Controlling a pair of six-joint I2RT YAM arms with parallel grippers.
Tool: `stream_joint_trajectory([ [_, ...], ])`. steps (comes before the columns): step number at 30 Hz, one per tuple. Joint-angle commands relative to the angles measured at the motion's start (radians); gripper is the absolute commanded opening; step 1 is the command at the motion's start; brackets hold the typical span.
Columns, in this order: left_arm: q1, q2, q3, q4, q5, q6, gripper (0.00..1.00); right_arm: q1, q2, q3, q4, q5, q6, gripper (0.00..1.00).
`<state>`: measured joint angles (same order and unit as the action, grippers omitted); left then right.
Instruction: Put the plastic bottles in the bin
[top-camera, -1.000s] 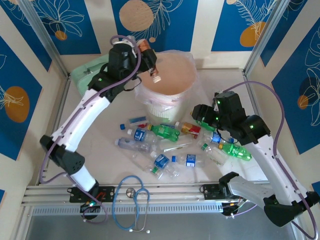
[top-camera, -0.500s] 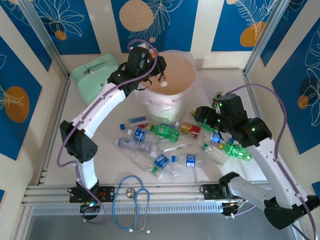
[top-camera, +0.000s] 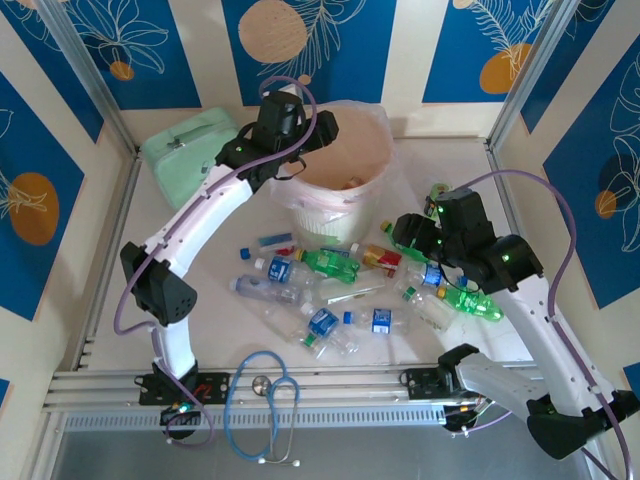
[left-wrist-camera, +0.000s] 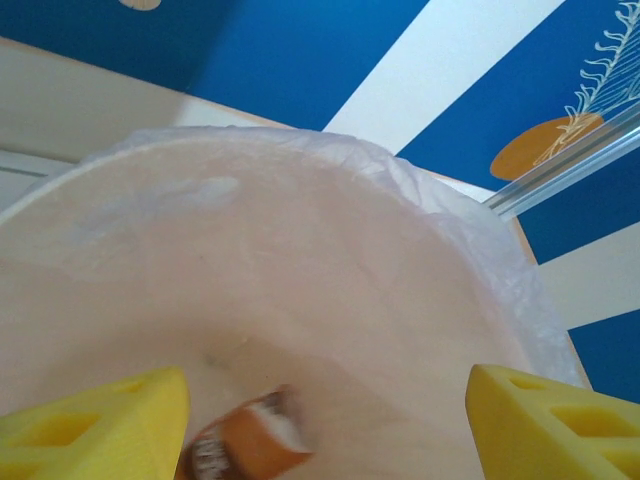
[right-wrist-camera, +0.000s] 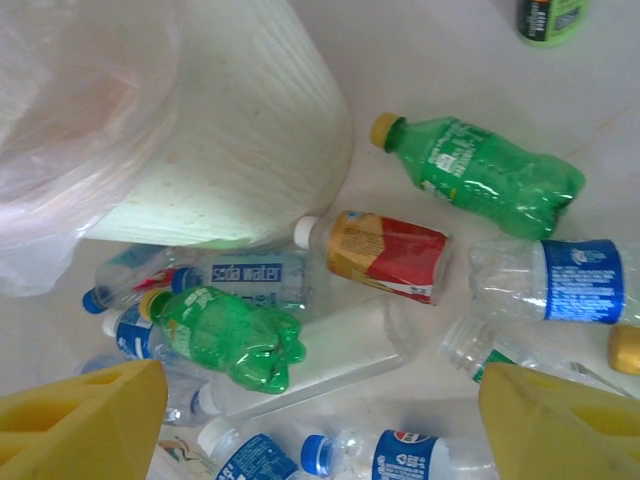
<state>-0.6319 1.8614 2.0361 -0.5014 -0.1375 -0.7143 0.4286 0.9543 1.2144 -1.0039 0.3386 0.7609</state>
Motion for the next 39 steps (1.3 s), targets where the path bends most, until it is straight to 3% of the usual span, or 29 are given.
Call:
stream_joint_trajectory([
  [1,-0.024,-0.087,0.039,-0.031,-0.030,0.057,0.73,-0.015,0.010,0.013,-0.090,0.086,0.061,0.84],
  [6,-0.052,-0.216,-0.022,-0.038,-0.016,0.139,0.73,-0.098,0.012,-0.016,-0.201,0.143,0.158,0.86],
  [12,-0.064,-0.449,-0.304,-0.009,0.034,0.208,0.75,-0.144,-0.007,-0.134,-0.152,0.023,0.121,0.87],
  [17,-0.063,-0.647,-0.582,-0.048,-0.038,0.172,0.76,-0.138,0.056,-0.198,-0.087,-0.113,0.045,0.86],
  [21,-0.053,-0.768,-0.767,-0.086,-0.122,0.090,0.76,-0.060,0.070,-0.229,0.073,-0.270,-0.031,0.86],
  [26,-0.009,-0.853,-0.929,-0.123,-0.127,-0.073,0.77,0.086,0.084,-0.242,0.231,-0.339,-0.104,0.89],
  [35,0.072,-0.865,-1.149,-0.130,-0.004,-0.369,0.76,0.245,0.138,-0.261,0.287,-0.316,-0.241,0.91],
  [39,0.120,-0.871,-1.214,-0.091,0.065,-0.433,0.75,0.303,0.177,-0.272,0.345,-0.185,-0.305,0.94],
])
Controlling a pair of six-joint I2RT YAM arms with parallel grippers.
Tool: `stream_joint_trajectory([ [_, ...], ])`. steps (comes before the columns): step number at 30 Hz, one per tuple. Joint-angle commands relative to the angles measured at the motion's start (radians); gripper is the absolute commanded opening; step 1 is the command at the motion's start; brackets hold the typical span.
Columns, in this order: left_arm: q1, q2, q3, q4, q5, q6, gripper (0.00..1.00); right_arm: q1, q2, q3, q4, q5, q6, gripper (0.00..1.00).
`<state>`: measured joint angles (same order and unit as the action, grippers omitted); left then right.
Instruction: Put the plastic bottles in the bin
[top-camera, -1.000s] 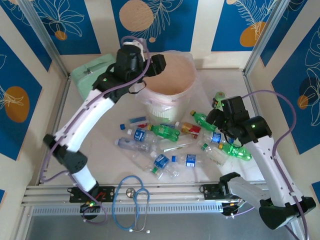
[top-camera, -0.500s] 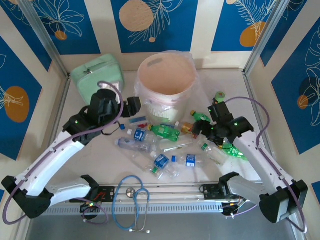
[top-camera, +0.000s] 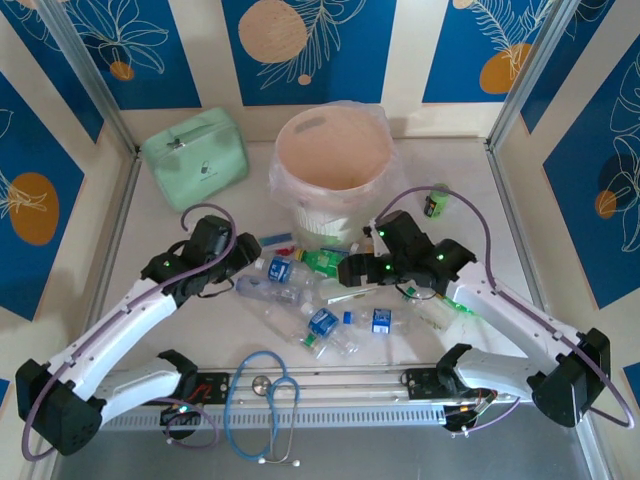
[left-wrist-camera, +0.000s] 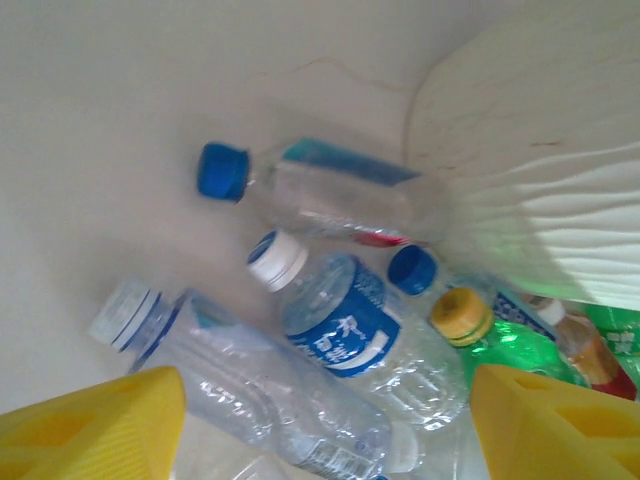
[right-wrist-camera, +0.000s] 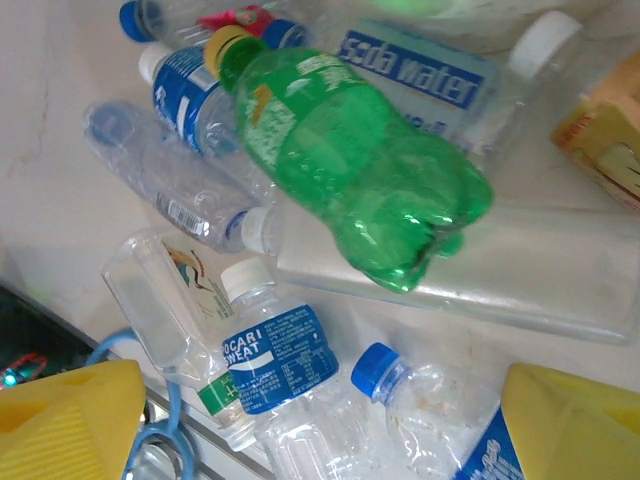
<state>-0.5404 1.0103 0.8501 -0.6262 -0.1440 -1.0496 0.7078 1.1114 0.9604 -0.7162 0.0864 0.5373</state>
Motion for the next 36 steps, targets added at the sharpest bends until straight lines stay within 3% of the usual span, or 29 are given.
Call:
stream_joint_trajectory([
  [1,0.036,-0.023,-0.036,0.042,0.083,-0.105,0.74,0.014,0.032,-0.021,0.076,0.079,-0.083,0.94],
  [10,0.056,-0.030,-0.039,0.023,0.081,-0.110,0.73,0.046,0.177,0.014,0.171,0.200,-0.144,0.95],
  [27,0.059,0.005,-0.042,0.010,0.100,-0.102,0.71,0.087,0.296,0.001,0.246,0.232,-0.190,0.94],
  [36,0.059,0.021,-0.028,-0.013,0.087,-0.088,0.68,0.168,0.329,0.005,0.205,0.322,-0.182,0.85],
])
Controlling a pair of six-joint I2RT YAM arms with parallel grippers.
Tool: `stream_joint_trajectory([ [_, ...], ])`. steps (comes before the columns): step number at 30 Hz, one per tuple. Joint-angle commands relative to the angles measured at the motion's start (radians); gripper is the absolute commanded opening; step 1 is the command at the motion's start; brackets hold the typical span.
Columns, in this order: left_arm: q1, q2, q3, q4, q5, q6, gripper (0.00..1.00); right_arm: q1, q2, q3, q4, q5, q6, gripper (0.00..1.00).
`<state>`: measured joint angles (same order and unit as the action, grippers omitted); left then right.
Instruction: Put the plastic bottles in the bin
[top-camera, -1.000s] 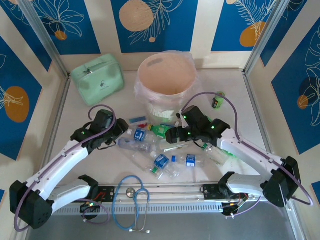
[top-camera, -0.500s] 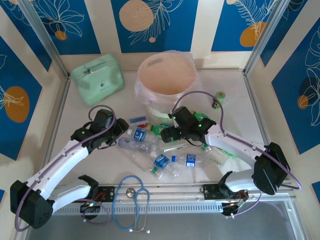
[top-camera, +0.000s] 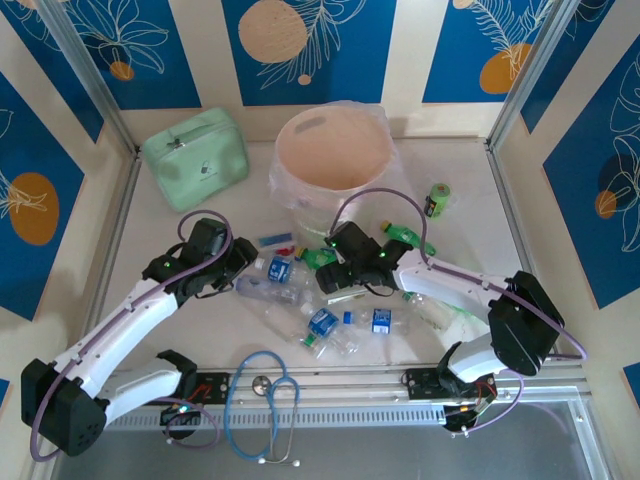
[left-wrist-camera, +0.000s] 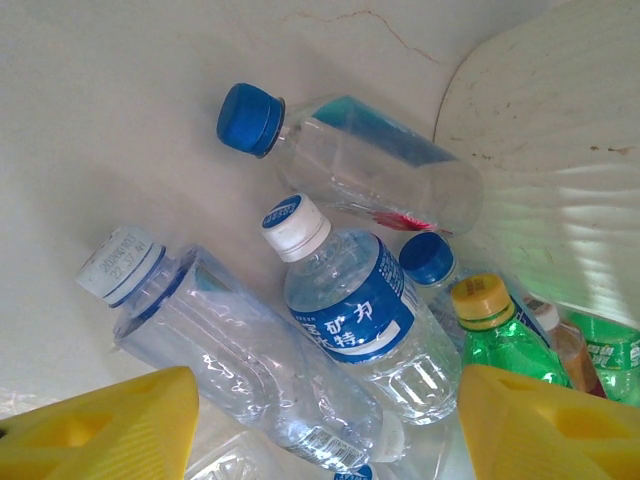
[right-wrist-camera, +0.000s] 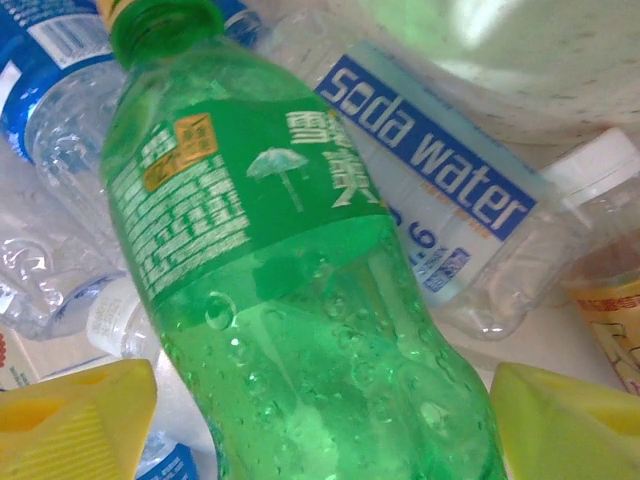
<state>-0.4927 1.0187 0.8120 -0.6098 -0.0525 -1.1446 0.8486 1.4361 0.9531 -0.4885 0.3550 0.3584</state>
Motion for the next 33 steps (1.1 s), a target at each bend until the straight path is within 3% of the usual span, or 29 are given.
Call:
stream_joint_trajectory([
  [1,0.011,0.016,0.010,-0.031,-0.004,0.009,0.68,0.035,0.007,0.012,-0.025,0.059,-0.001,0.84],
  [12,0.011,0.011,0.006,-0.036,-0.015,0.002,0.67,0.071,0.040,0.020,-0.041,0.114,0.016,0.68],
  [19,0.011,0.001,0.016,-0.042,-0.021,-0.006,0.67,0.119,-0.010,0.015,-0.058,0.146,0.031,0.54],
  [22,0.011,0.000,0.019,-0.046,-0.029,-0.009,0.67,0.149,-0.050,0.028,-0.087,0.158,0.038,0.52],
  [33,0.013,0.000,0.035,-0.029,-0.055,-0.024,0.68,0.281,-0.231,0.276,-0.306,0.168,0.066,0.46],
])
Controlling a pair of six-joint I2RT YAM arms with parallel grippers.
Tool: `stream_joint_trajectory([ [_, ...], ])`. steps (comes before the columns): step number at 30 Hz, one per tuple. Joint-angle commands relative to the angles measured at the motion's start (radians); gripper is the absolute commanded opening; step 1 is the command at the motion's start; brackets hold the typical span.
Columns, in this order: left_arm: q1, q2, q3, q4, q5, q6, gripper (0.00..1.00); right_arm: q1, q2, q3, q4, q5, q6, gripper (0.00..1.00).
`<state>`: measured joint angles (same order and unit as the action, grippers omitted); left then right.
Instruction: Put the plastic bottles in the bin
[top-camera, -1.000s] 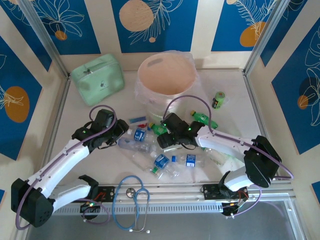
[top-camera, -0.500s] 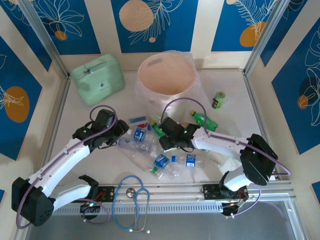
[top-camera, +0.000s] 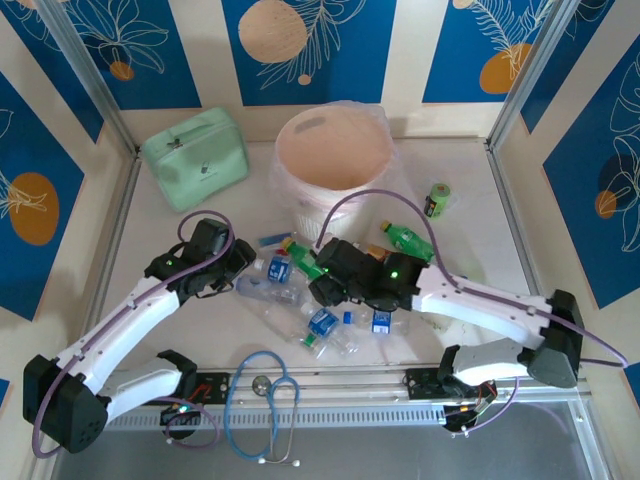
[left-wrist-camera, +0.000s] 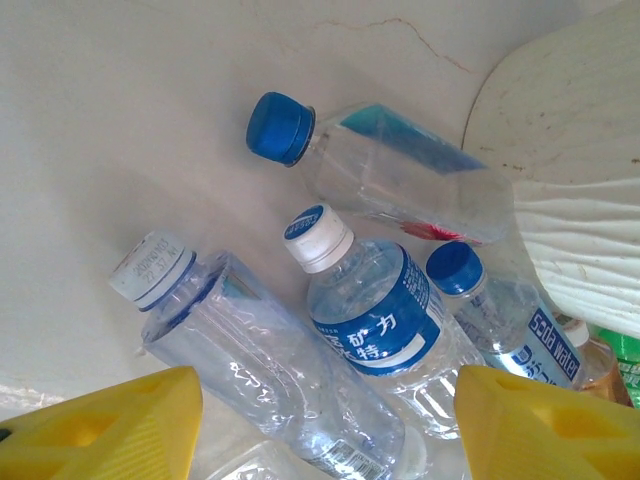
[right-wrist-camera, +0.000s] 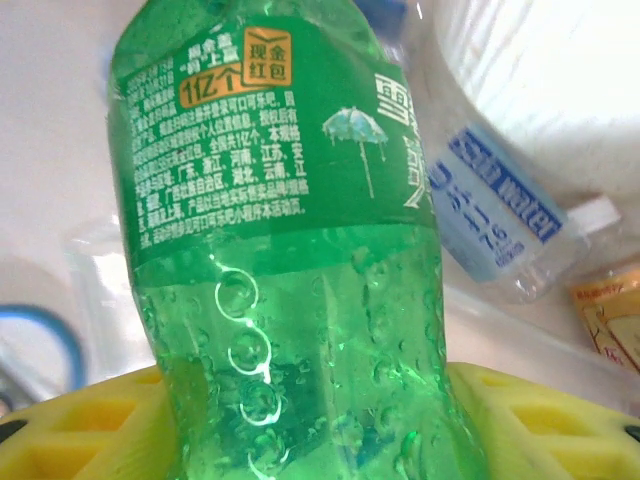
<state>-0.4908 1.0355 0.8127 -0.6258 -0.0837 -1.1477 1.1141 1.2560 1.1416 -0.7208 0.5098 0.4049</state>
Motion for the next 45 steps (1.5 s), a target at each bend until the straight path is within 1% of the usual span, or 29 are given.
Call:
stream_joint_trajectory([
  [1,0.011,-0.015,0.035,-0.004,-0.020,-0.021,0.68,0.017,-0.061,0.127,-0.089,0.020,0.018,0.45],
  [4,0.010,-0.008,0.047,0.011,-0.005,-0.015,0.68,0.011,-0.078,0.250,-0.099,0.057,-0.006,0.46],
  [6,0.010,-0.006,0.058,0.014,0.001,-0.006,0.68,-0.027,-0.065,0.335,-0.105,0.075,-0.018,0.47],
  [9,0.009,-0.009,0.080,0.016,0.004,0.020,0.67,-0.146,0.000,0.490,-0.140,0.036,-0.003,0.47],
  [11,0.007,-0.012,0.093,0.022,0.007,0.038,0.67,-0.237,0.053,0.592,-0.158,-0.016,0.013,0.47],
  [17,-0.016,0.001,0.123,0.042,0.017,0.094,0.68,-0.438,0.248,0.825,-0.240,-0.096,0.041,0.45],
  [21,-0.043,0.008,0.129,0.075,0.019,0.122,0.68,-0.520,0.352,0.904,-0.287,-0.143,0.062,0.44],
  [25,-0.062,0.015,0.144,0.085,0.009,0.164,0.68,-0.581,0.419,0.933,-0.301,-0.173,0.073,0.45],
  [31,-0.071,0.024,0.160,0.077,0.003,0.194,0.68,-0.628,0.471,0.940,-0.296,-0.211,0.078,0.45],
  [33,-0.071,0.022,0.155,0.075,-0.002,0.195,0.68,-0.629,0.480,0.946,-0.299,-0.209,0.075,0.48],
  [34,-0.071,0.021,0.155,0.074,-0.004,0.195,0.68,-0.629,0.482,0.949,-0.302,-0.204,0.074,0.52],
  [37,-0.071,0.021,0.155,0.071,-0.007,0.198,0.69,-0.629,0.479,0.956,-0.301,-0.199,0.074,0.69],
  [39,-0.071,0.022,0.155,0.071,-0.010,0.198,0.69,-0.629,0.474,0.964,-0.302,-0.198,0.074,0.76],
  [41,-0.070,0.023,0.155,0.068,-0.011,0.197,0.69,-0.631,0.473,0.979,-0.309,-0.193,0.074,0.79],
  [45,-0.070,0.021,0.156,0.065,-0.011,0.199,0.70,-0.631,0.459,0.995,-0.327,-0.193,0.077,0.82],
])
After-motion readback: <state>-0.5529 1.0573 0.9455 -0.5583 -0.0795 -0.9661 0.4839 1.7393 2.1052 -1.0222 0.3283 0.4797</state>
